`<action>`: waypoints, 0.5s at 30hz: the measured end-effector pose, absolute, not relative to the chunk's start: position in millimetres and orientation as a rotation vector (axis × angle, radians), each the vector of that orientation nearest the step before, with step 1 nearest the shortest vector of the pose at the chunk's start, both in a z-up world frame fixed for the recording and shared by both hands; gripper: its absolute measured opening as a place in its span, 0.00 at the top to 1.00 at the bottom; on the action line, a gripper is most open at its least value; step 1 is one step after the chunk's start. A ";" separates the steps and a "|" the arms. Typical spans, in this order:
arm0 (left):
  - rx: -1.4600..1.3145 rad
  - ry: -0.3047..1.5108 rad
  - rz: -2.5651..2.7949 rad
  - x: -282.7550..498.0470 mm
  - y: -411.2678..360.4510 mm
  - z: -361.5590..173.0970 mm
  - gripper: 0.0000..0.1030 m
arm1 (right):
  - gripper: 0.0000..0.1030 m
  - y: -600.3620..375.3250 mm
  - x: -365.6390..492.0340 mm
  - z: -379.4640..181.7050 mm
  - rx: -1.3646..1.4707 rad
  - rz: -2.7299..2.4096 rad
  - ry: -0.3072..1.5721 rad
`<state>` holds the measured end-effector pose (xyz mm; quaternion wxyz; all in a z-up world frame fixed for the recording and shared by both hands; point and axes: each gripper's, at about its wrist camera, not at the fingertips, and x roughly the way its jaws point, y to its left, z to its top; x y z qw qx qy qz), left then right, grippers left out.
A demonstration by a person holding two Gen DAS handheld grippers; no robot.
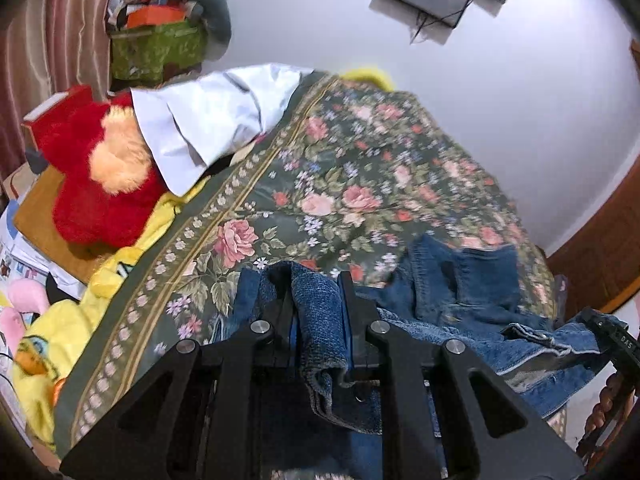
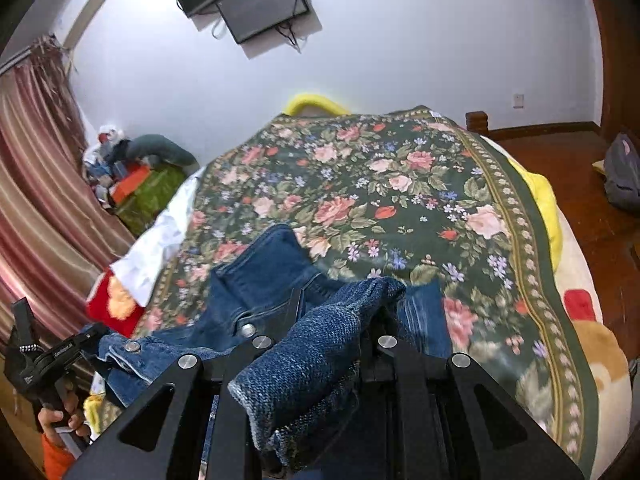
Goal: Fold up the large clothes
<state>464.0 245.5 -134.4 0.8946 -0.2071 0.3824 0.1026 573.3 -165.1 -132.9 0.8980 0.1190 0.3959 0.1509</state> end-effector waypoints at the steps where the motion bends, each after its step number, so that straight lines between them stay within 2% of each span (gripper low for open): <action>1: -0.432 0.806 0.219 470.2 247.7 -141.0 0.84 | 0.85 -162.4 579.6 -138.4 0.240 0.307 0.827; 10: -0.417 1.000 0.276 523.2 264.7 -228.2 0.80 | 0.84 -156.5 631.6 -208.7 0.218 0.285 0.975; 15: -0.315 1.021 0.287 527.3 253.6 -240.1 0.79 | 0.82 -157.5 634.2 -214.9 0.145 0.376 1.027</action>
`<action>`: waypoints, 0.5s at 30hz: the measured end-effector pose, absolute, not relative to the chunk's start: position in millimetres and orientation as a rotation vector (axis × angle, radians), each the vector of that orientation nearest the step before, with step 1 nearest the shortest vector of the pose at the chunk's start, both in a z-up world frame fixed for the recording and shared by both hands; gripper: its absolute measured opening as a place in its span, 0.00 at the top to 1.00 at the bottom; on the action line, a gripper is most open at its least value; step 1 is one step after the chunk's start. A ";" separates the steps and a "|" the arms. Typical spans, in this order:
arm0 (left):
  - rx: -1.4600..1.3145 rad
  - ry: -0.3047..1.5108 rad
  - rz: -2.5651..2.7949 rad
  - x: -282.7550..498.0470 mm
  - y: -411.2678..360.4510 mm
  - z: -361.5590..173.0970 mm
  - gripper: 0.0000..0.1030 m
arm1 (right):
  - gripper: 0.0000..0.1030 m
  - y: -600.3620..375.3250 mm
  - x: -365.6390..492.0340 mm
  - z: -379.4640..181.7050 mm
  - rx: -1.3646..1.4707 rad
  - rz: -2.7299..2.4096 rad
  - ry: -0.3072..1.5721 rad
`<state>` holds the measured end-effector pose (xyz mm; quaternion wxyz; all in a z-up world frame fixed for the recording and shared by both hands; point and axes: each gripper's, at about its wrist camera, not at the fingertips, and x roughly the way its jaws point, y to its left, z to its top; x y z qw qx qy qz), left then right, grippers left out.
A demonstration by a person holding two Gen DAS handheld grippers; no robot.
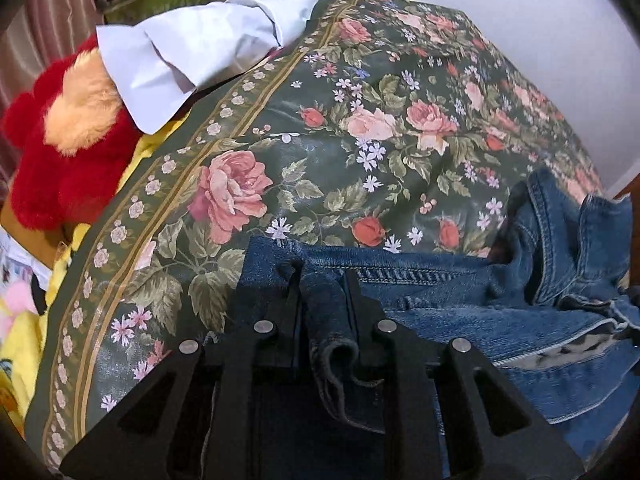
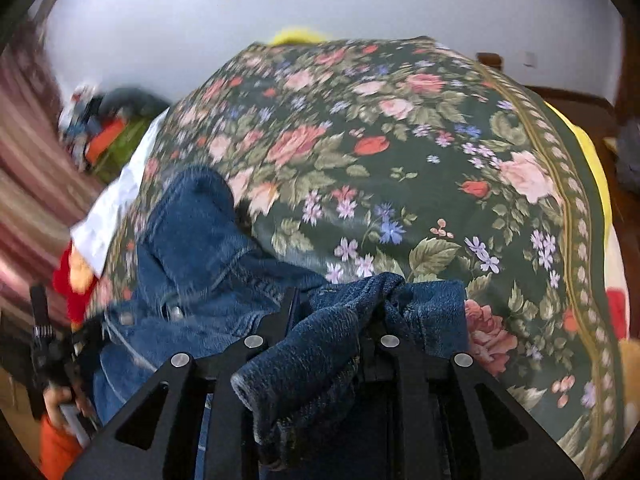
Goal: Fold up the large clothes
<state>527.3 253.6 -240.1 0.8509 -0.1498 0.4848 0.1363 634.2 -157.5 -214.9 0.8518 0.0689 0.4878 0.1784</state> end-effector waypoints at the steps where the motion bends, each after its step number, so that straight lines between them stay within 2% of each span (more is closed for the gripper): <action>1: -0.306 1.029 0.286 528.1 253.0 -240.1 0.79 | 0.82 -156.9 632.1 -213.6 0.113 0.393 1.036; 9: -0.237 1.078 0.269 528.6 245.5 -241.6 0.79 | 0.80 -161.5 604.6 -192.4 -0.035 0.430 1.057; 10: -0.225 1.084 0.272 528.9 244.2 -241.9 0.79 | 0.77 -163.7 602.6 -188.1 -0.042 0.422 1.055; 11: -0.217 1.090 0.275 529.9 243.1 -242.3 0.79 | 0.73 -166.5 600.5 -183.5 -0.059 0.394 1.048; 12: -0.210 1.097 0.282 530.6 242.0 -242.7 0.79 | 0.62 -170.4 598.4 -178.1 -0.093 0.340 1.028; 13: -0.208 1.103 0.285 530.5 241.5 -242.6 0.78 | 0.37 -176.3 594.6 -170.8 -0.141 0.271 0.986; 14: -0.210 1.115 0.292 530.6 241.4 -242.3 0.78 | 0.27 -184.8 589.5 -162.0 -0.178 0.199 0.928; 15: -0.218 1.120 0.294 529.3 241.9 -241.4 0.78 | 0.22 -191.6 585.4 -155.7 -0.199 0.147 0.889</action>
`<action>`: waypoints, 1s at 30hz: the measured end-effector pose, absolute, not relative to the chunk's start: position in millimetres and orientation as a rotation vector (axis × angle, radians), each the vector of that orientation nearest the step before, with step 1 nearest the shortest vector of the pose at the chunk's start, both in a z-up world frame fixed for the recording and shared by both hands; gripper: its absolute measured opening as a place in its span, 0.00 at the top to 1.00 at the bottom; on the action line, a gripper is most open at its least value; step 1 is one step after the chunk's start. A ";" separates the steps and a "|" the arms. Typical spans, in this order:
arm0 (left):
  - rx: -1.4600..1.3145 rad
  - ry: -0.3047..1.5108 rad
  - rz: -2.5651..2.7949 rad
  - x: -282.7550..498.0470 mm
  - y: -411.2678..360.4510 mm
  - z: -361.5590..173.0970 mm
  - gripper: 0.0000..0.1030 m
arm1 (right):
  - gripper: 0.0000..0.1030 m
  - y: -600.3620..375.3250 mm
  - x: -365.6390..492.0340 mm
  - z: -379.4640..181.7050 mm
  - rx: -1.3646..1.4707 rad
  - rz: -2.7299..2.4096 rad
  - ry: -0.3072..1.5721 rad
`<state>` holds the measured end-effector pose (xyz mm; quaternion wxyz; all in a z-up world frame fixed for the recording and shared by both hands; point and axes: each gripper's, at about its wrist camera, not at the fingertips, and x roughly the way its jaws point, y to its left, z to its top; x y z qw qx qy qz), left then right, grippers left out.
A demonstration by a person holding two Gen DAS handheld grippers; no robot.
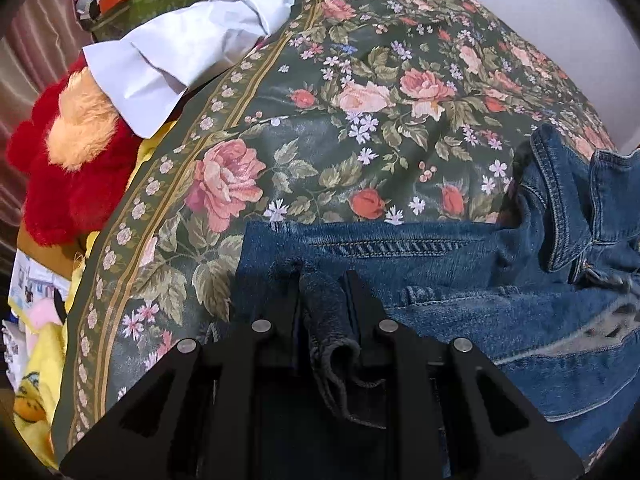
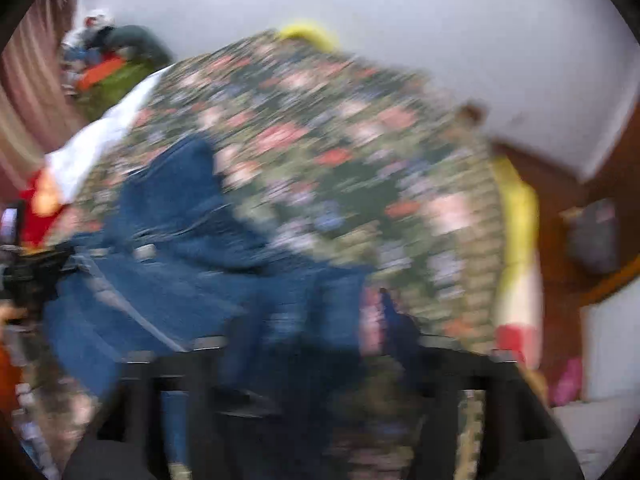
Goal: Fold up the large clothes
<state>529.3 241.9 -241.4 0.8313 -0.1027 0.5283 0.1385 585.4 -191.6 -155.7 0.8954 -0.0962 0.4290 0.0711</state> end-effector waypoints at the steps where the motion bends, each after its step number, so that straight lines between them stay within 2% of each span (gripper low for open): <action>1: -0.231 1.127 0.290 528.8 242.5 -239.3 0.78 | 0.22 -200.4 580.8 -149.4 -0.220 0.118 0.873; 3: -0.253 1.132 0.286 525.7 243.5 -231.1 0.74 | 0.22 -212.2 575.5 -142.4 -0.224 0.131 0.894; 5: -0.257 1.125 0.300 520.6 243.3 -219.1 0.64 | 0.22 -219.9 564.4 -134.9 -0.226 0.161 0.897; 7: -0.214 1.070 0.358 511.2 241.4 -200.9 0.42 | 0.22 -221.2 550.7 -128.8 -0.242 0.183 0.879; 9: -0.163 0.985 0.377 498.0 238.1 -179.0 0.35 | 0.22 -217.5 536.3 -125.3 -0.234 0.212 0.865; 13: -0.145 0.924 0.344 473.4 233.3 -145.0 0.33 | 0.22 -200.8 518.4 -126.2 -0.170 0.307 0.880; 18: -0.084 0.921 0.229 448.2 210.0 -134.3 0.30 | 0.22 -170.9 503.8 -136.2 -0.158 0.389 0.888; 20: -0.043 0.930 0.197 442.4 193.7 -139.7 0.26 | 0.22 -158.3 500.1 -144.0 -0.159 0.415 0.903; 27: 0.034 1.044 0.083 444.3 140.5 -190.9 0.25 | 0.22 -121.7 498.0 -182.6 -0.179 0.478 1.002; 30: 0.051 1.080 0.078 451.5 126.8 -213.6 0.25 | 0.14 -106.2 494.9 -196.1 -0.291 0.452 0.962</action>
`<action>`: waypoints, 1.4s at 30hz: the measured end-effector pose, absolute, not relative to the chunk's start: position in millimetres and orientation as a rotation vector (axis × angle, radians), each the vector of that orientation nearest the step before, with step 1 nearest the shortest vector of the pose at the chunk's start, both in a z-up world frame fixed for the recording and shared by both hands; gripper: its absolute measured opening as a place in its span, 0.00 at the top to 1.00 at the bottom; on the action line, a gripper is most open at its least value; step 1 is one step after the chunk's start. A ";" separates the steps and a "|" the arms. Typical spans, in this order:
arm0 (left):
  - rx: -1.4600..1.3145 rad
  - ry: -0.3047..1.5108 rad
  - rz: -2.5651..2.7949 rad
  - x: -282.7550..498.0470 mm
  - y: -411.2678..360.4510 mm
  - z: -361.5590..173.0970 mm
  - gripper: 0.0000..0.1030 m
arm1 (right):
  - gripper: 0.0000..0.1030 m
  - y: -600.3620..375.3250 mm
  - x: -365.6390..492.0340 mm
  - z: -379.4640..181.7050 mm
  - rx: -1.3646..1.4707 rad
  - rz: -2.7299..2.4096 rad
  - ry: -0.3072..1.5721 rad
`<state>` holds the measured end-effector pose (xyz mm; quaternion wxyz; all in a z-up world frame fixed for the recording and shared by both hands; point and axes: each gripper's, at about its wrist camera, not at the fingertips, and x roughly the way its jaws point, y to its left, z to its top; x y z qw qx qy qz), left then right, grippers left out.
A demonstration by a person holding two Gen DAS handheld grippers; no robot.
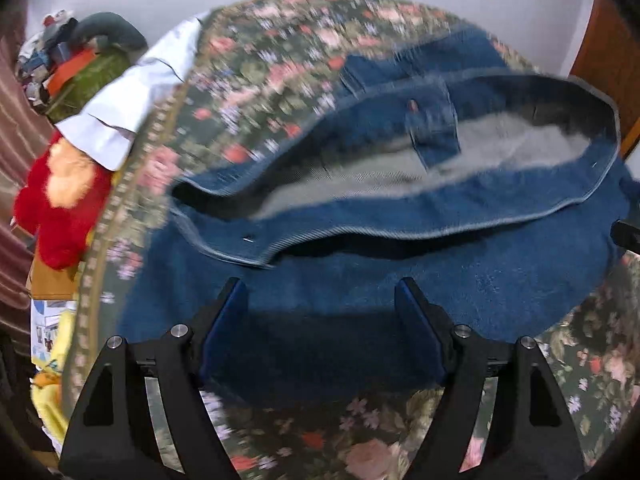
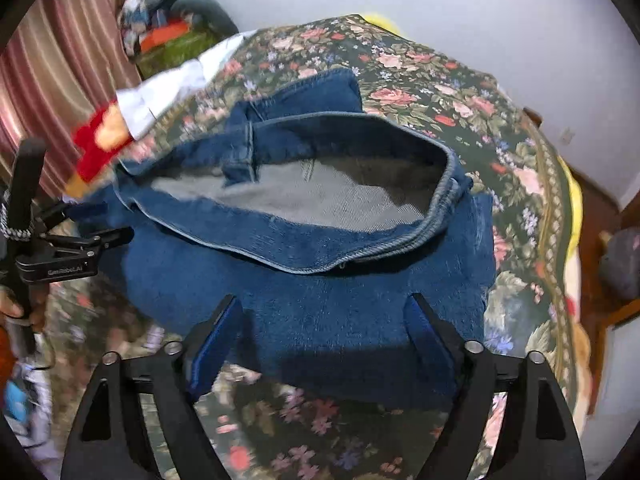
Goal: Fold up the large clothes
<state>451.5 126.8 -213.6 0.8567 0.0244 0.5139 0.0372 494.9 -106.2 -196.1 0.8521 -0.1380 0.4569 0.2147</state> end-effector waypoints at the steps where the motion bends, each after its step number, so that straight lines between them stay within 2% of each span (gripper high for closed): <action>1: 0.049 1.081 0.081 454.7 124.7 -218.8 0.25 | 0.10 -102.0 493.7 -199.1 -0.319 0.453 0.951; 4: 0.031 1.083 0.091 469.0 122.9 -231.3 0.25 | 0.04 -90.6 495.4 -206.2 -0.367 0.460 0.918; 6: 0.026 1.091 0.107 483.0 125.7 -236.7 0.25 | 0.04 -86.2 504.0 -209.9 -0.346 0.477 0.938; 9: 0.014 1.093 0.137 504.7 136.1 -235.8 0.25 | 0.04 -82.0 534.3 -217.7 -0.295 0.456 1.002; 12: 0.041 1.049 0.201 524.9 150.7 -222.4 0.25 | 0.09 -80.1 562.3 -216.7 -0.303 0.394 0.991; 17: 0.137 0.991 0.320 562.9 180.5 -206.7 0.25 | 0.10 -95.4 614.2 -194.7 -0.155 0.318 0.932; 21: 0.062 1.009 0.341 580.9 209.2 -205.0 0.23 | 0.10 -107.2 636.4 -171.8 -0.072 0.173 0.838; 23: 0.004 0.991 0.343 578.0 221.9 -197.4 0.23 | 0.10 -117.1 639.5 -155.9 -0.047 0.134 0.775; 27: -0.037 0.937 0.344 560.9 231.1 -170.8 0.23 | 0.10 -134.8 629.0 -134.4 0.037 0.219 0.789; 34: -0.054 0.858 0.339 526.6 240.6 -116.5 0.23 | 0.10 -122.3 579.5 -115.7 -0.032 0.346 0.788; 42: 0.015 0.912 0.212 485.6 209.2 -123.1 0.23 | 0.10 -80.3 539.3 -133.0 -0.122 0.459 0.844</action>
